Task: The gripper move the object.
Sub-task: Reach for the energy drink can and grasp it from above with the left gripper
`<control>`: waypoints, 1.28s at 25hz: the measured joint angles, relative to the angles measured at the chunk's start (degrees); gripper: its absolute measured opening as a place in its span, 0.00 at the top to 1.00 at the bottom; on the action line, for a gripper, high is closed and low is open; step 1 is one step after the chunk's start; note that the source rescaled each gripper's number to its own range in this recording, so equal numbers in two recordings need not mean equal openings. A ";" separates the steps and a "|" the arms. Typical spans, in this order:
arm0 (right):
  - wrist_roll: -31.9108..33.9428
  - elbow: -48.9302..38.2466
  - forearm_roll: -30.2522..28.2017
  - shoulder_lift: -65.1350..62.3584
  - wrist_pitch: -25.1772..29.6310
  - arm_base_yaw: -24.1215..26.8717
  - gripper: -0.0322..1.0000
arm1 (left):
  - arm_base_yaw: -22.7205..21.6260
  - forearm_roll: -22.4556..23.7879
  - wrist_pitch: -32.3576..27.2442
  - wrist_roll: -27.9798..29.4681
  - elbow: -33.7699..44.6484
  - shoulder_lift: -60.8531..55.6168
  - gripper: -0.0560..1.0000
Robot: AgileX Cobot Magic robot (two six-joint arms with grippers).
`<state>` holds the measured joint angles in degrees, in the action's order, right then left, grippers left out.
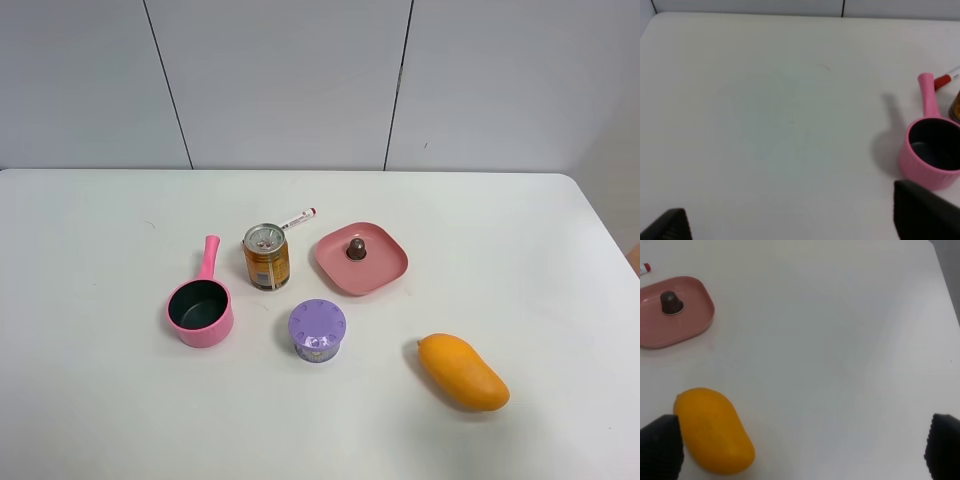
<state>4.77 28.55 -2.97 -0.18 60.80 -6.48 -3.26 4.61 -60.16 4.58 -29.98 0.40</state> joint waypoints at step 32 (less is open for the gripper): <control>0.00 0.00 0.00 0.00 0.00 0.00 0.00 | 23.96 -7.56 3.71 -32.99 -46.65 88.80 0.10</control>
<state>4.77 28.55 -2.97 -0.18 60.80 -6.48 20.70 -2.95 -56.44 -28.41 -76.63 89.21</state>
